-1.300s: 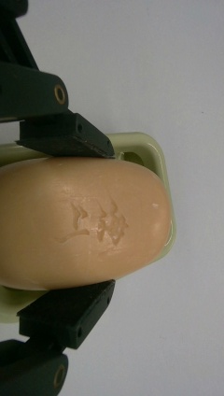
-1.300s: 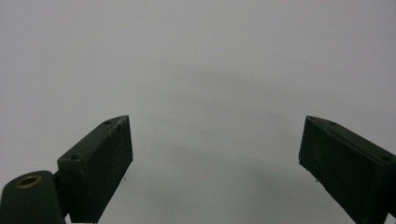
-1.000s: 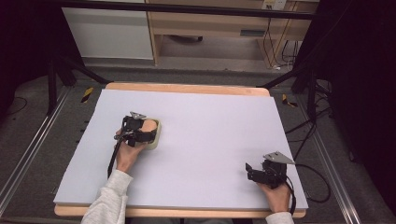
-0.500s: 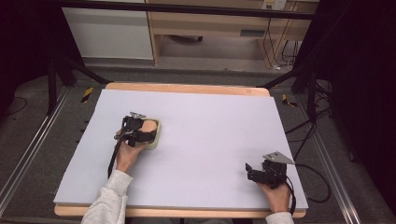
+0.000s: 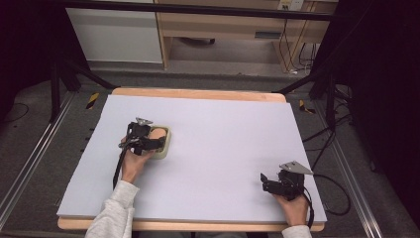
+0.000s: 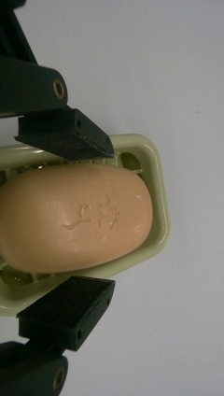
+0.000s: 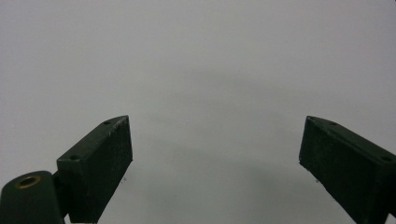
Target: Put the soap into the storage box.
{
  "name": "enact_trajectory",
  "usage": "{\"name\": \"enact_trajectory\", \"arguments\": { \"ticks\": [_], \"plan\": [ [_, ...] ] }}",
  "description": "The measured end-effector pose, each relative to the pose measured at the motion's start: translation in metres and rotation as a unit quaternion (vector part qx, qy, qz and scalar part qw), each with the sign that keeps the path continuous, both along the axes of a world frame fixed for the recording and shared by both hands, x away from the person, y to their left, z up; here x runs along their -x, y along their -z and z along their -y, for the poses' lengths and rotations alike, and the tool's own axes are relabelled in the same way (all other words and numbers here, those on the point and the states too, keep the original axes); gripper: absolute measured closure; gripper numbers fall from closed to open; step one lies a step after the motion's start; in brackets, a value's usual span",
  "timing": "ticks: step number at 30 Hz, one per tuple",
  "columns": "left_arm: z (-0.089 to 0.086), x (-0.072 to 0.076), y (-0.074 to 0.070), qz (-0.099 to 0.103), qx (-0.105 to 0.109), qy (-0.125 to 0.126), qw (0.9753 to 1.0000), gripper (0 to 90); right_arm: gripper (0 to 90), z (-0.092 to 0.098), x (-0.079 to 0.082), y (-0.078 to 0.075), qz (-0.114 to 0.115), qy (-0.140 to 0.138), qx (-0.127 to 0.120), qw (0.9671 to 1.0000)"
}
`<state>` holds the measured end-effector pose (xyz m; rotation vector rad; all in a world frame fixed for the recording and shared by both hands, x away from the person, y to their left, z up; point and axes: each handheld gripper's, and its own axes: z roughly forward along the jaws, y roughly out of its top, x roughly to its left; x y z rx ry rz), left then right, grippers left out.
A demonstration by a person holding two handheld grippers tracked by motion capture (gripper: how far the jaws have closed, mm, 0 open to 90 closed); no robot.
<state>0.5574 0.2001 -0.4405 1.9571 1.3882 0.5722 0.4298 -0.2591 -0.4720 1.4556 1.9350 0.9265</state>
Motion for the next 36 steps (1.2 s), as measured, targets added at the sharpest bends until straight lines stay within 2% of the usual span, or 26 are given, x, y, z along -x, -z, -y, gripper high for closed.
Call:
{"name": "enact_trajectory", "arguments": {
  "ticks": [7,11,19,21,25,27,30,32,36],
  "plan": [
    [-0.005,0.009,-0.009,0.012,0.010,0.006,0.9999,27.0,9.8,0.001,0.001,0.000,0.000,0.004,-0.003,1.0000],
    [-0.007,0.023,-0.013,0.021,0.002,0.015,0.9997,25.9,9.8,0.004,0.002,-0.001,0.000,0.009,-0.006,0.9999],
    [-0.017,0.048,-0.017,0.032,0.011,0.015,0.9993,26.1,8.9,0.005,0.003,0.000,-0.001,0.012,-0.007,0.9999],
    [-0.018,0.057,-0.016,0.040,0.005,0.017,0.9990,25.9,8.6,0.006,0.003,0.000,-0.002,0.016,-0.010,0.9998],
    [-0.020,0.071,-0.013,0.049,0.009,0.023,0.9985,25.5,8.4,0.008,0.003,0.000,-0.004,0.022,-0.014,0.9997],
    [-0.020,0.074,-0.013,0.053,0.014,0.021,0.9983,25.5,8.4,0.009,0.003,0.000,-0.004,0.023,-0.014,0.9996],
    [-0.025,0.088,-0.011,0.063,0.023,0.022,0.9975,25.2,8.4,0.010,0.003,0.000,-0.004,0.024,-0.011,0.9996],
    [-0.028,0.093,-0.009,0.056,0.022,0.022,0.9980,24.3,8.4,0.010,0.004,0.000,-0.003,0.023,-0.008,0.9997],
    [-0.033,0.102,-0.004,0.054,0.021,0.015,0.9982,23.0,8.3,0.010,0.004,0.000,-0.003,0.025,-0.010,0.9996]
  ]
}}
